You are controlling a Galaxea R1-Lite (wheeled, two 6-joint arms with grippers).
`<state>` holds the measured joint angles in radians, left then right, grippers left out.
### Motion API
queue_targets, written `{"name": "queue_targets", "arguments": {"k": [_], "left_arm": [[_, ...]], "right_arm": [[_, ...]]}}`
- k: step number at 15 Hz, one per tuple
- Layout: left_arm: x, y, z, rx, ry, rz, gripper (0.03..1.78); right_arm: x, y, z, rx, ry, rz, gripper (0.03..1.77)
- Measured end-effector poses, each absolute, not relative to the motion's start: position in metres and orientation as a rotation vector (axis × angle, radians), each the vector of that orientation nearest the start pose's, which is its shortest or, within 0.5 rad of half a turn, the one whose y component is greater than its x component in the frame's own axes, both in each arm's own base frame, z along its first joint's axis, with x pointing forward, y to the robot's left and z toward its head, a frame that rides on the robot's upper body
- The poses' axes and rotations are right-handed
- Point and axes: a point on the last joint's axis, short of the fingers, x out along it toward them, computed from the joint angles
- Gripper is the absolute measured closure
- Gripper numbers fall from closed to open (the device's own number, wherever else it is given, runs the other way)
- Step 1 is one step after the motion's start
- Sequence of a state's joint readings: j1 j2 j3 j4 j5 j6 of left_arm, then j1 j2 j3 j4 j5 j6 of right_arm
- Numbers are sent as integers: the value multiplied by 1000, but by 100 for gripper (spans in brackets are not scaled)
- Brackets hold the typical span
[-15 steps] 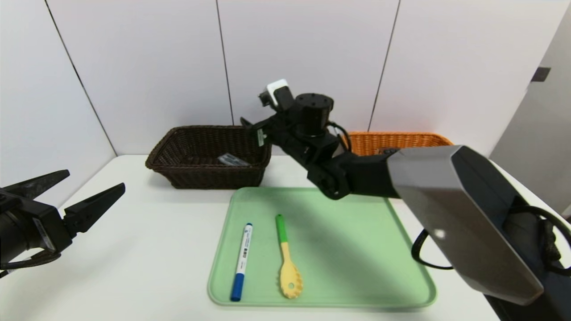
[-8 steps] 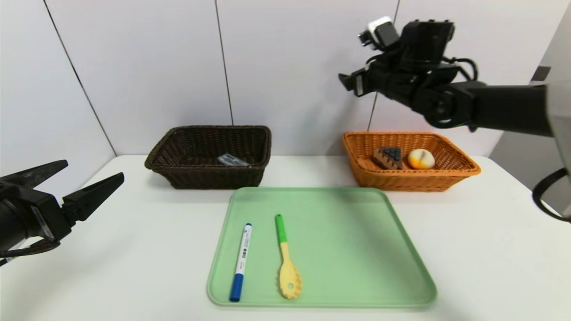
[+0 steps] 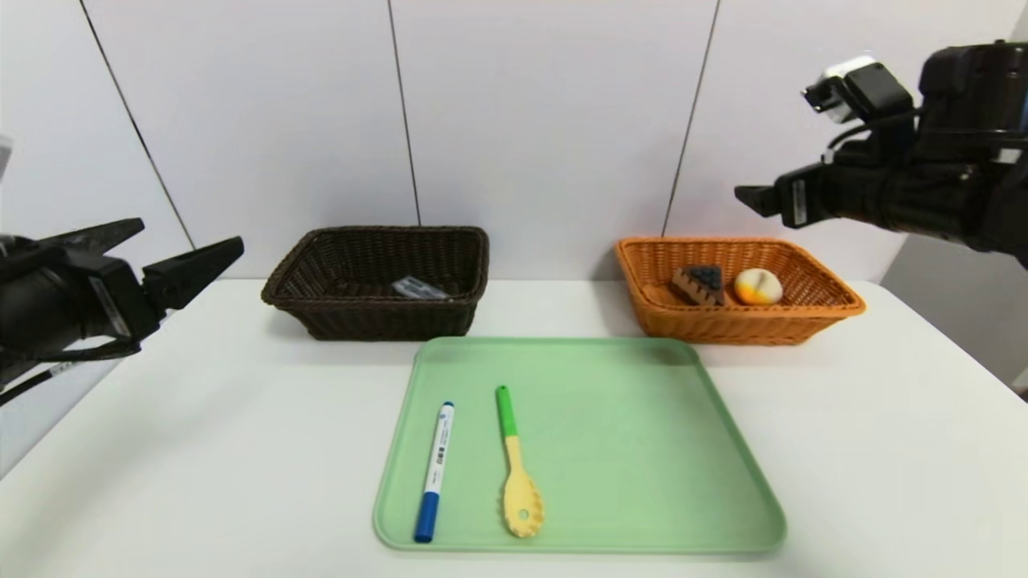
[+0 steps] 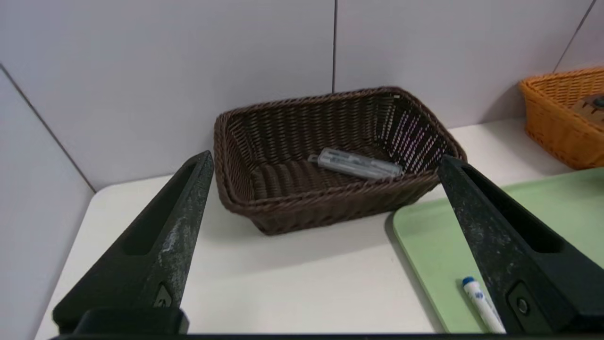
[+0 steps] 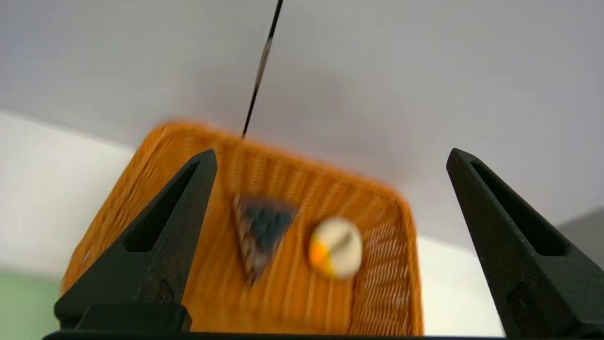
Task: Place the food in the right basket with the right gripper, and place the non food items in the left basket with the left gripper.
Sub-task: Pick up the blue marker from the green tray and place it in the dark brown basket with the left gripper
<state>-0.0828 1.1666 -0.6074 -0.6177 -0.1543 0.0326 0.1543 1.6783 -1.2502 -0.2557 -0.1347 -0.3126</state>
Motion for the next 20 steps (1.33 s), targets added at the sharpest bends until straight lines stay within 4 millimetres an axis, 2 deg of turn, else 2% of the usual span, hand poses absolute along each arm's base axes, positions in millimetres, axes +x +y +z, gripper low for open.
{"name": "queue_targets", "arguments": {"k": [2, 4, 7, 10, 13, 16, 20], "left_arm": [[185, -30, 259, 33, -66, -269, 12], [194, -49, 255, 32, -38, -329, 12], [207, -83, 248, 78, 46, -412, 12], [214, -109, 252, 138, 185, -461, 12], [218, -127, 260, 195, 348, -487, 12], [218, -146, 245, 296, 549, -482, 12], [224, -155, 219, 363, 705, -463, 12]], "right_arm": [[282, 33, 263, -294, 219, 25, 11], [249, 26, 254, -249, 229, 13, 11], [220, 21, 248, -209, 220, 2, 11], [208, 20, 243, -196, 197, 0, 11], [204, 19, 236, -189, 199, 6, 11], [203, 20, 232, -161, 211, 31, 11], [200, 19, 223, -164, 222, 34, 10]]}}
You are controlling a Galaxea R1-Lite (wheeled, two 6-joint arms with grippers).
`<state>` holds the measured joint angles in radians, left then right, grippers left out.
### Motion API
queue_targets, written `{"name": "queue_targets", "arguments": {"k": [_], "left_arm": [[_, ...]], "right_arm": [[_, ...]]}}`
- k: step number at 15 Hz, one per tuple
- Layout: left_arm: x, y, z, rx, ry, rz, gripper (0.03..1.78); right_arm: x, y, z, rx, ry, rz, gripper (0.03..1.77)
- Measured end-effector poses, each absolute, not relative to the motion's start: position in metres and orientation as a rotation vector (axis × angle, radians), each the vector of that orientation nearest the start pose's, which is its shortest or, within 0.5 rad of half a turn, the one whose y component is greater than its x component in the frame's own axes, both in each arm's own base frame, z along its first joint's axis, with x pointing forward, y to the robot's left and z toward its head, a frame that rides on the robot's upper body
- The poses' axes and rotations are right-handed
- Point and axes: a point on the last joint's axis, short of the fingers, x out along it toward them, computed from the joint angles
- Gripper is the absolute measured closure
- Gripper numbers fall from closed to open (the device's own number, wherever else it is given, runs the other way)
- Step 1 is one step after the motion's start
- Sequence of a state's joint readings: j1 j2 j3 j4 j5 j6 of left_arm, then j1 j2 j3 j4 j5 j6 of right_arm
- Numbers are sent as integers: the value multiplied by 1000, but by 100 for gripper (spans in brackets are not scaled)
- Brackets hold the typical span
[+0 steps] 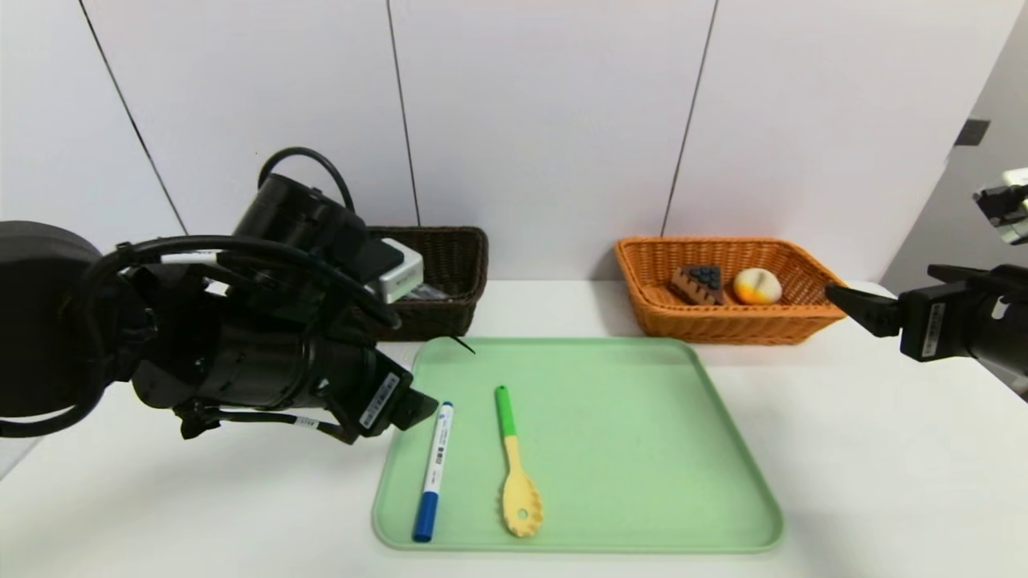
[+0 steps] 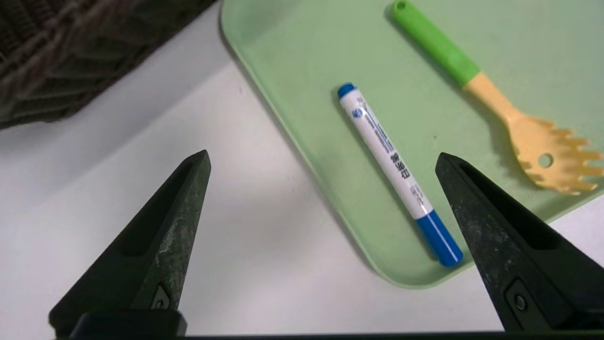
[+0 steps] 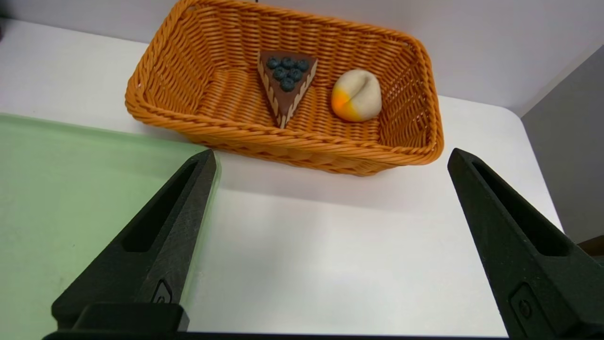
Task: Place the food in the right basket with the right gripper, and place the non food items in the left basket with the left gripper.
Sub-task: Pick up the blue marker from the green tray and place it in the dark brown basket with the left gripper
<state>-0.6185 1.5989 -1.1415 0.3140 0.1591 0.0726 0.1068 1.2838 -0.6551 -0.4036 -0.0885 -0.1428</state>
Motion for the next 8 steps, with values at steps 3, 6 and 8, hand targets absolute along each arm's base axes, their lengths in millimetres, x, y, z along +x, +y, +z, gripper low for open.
{"name": "queue_targets", "arguments": {"k": [3, 6, 8], "left_arm": [[230, -159, 204, 372, 777, -433, 12], [232, -160, 190, 394, 847, -408, 12], [234, -162, 182, 390, 875, -395, 12]], "right_arm": [[197, 20, 217, -171, 227, 39, 10], [196, 21, 213, -177, 242, 47, 10], [197, 23, 212, -190, 244, 55, 10]]}}
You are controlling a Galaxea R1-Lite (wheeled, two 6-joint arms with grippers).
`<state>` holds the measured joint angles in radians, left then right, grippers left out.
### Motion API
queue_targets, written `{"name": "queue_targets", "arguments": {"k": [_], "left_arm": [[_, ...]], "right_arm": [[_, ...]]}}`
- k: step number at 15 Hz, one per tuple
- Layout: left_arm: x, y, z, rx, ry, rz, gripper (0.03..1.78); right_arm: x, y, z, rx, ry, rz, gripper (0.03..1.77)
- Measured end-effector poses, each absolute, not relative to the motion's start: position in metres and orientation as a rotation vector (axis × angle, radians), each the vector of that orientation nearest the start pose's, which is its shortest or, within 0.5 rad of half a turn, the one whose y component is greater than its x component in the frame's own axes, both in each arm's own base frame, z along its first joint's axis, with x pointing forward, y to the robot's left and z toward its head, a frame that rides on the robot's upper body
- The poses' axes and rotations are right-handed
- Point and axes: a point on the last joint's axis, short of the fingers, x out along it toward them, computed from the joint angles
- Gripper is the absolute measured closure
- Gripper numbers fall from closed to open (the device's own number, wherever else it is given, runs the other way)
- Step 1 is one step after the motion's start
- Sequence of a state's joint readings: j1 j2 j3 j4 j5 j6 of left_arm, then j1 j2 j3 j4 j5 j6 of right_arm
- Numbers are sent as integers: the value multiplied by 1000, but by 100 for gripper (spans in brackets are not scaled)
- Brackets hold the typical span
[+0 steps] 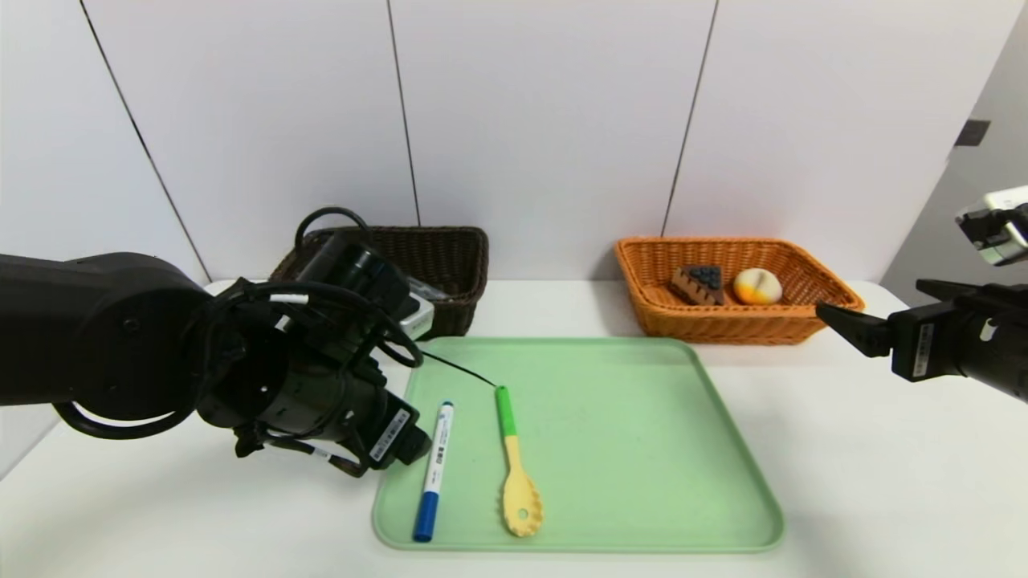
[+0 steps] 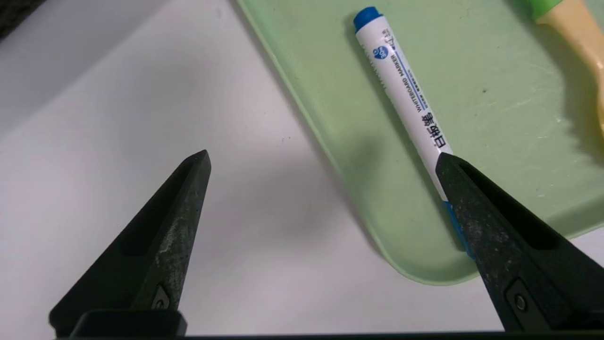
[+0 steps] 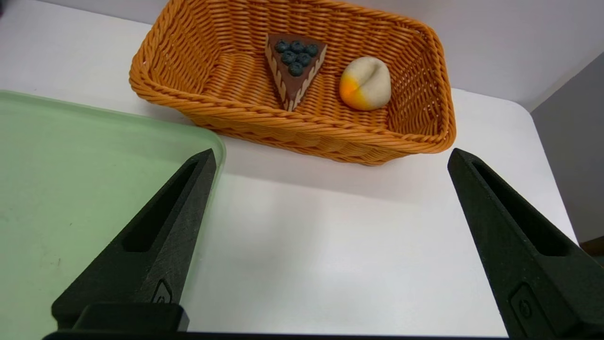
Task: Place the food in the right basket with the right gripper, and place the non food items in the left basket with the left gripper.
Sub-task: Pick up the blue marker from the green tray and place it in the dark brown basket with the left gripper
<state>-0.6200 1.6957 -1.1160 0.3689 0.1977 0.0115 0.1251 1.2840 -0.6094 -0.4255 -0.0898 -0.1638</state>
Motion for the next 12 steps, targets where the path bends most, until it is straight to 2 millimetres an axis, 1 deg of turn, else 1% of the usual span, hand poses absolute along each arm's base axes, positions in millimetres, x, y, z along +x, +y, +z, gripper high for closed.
{"name": "queue_targets", "arguments": {"k": [2, 6, 9, 12], "left_arm": [[236, -166, 176, 375, 893, -388, 12], [240, -183, 176, 325, 880, -383, 12], [240, -191, 172, 343, 896, -324, 12], [233, -202, 183, 305, 947, -292, 12]], "right_arm": [[198, 23, 214, -197, 235, 57, 10], [202, 24, 209, -197, 247, 60, 10], [203, 25, 204, -198, 262, 63, 10], [202, 25, 200, -198, 280, 66, 10]]}}
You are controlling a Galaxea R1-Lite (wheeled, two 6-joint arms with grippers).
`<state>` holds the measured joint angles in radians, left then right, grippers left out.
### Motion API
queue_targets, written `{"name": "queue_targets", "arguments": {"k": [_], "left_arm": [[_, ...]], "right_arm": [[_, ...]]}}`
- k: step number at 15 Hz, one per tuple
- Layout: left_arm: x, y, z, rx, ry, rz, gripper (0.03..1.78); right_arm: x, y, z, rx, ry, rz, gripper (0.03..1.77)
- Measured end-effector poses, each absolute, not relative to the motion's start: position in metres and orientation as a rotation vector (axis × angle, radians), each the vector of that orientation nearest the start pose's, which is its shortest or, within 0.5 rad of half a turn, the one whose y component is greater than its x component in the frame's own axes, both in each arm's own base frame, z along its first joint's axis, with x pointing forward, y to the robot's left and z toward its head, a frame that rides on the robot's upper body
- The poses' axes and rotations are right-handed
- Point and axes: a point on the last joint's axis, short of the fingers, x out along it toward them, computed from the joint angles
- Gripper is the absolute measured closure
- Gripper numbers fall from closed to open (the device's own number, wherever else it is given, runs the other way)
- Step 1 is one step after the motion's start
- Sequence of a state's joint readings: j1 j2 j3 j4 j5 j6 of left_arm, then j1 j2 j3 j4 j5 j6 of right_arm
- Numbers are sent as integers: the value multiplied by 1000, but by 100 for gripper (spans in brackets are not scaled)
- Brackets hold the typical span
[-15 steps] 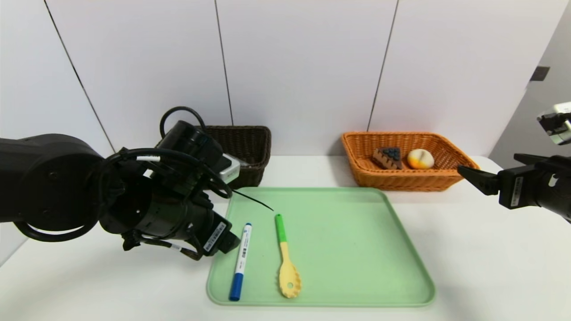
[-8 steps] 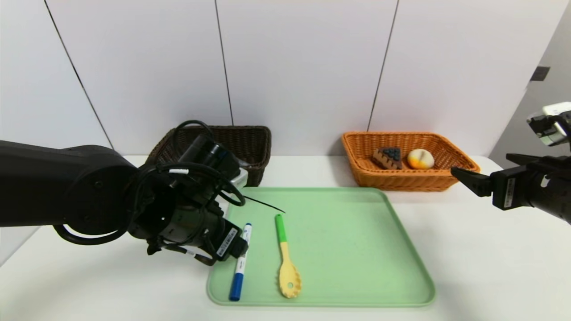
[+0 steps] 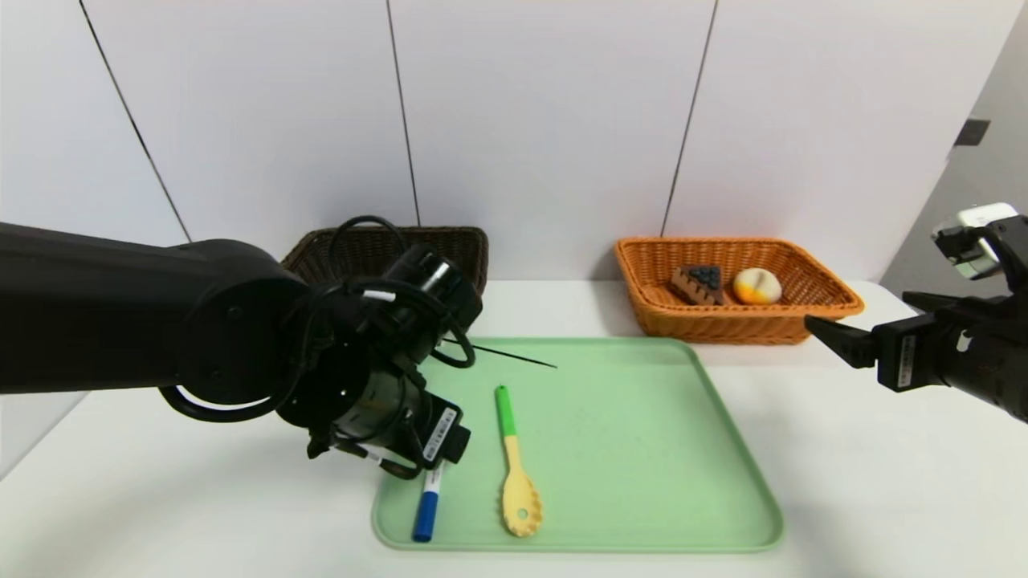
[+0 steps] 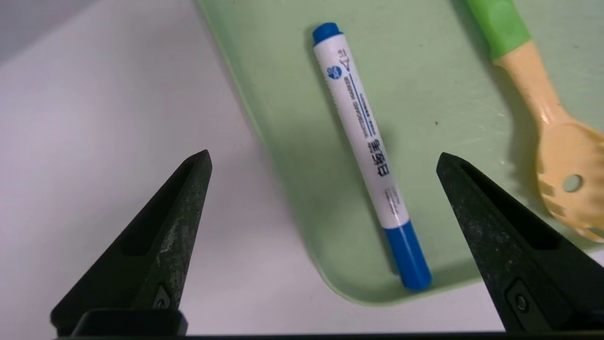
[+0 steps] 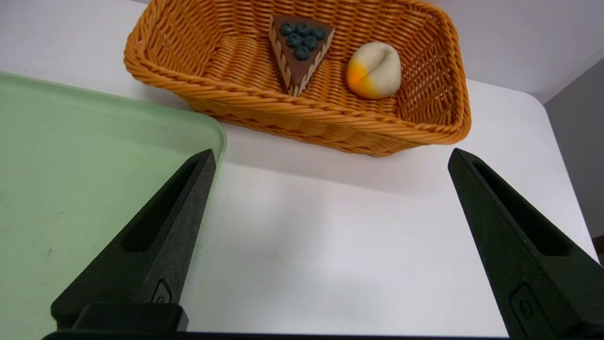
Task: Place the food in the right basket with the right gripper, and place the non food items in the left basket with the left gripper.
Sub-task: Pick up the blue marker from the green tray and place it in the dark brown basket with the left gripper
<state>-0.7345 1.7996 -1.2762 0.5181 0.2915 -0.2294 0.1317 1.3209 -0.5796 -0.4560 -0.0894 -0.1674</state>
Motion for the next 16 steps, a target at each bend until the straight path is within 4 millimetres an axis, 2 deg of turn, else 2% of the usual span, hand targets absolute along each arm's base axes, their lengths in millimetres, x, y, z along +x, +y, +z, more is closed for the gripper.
{"name": "queue_targets", "arguments": {"k": [4, 8, 16], "left_arm": [[223, -221, 193, 245, 990, -278, 12], [220, -238, 188, 183, 1005, -260, 12], [225, -245, 179, 168, 1023, -238, 12]], "right_arm": [[200, 25, 194, -197, 298, 70, 10], [198, 25, 193, -194, 288, 67, 10], [193, 24, 185, -203, 296, 68, 10]]}}
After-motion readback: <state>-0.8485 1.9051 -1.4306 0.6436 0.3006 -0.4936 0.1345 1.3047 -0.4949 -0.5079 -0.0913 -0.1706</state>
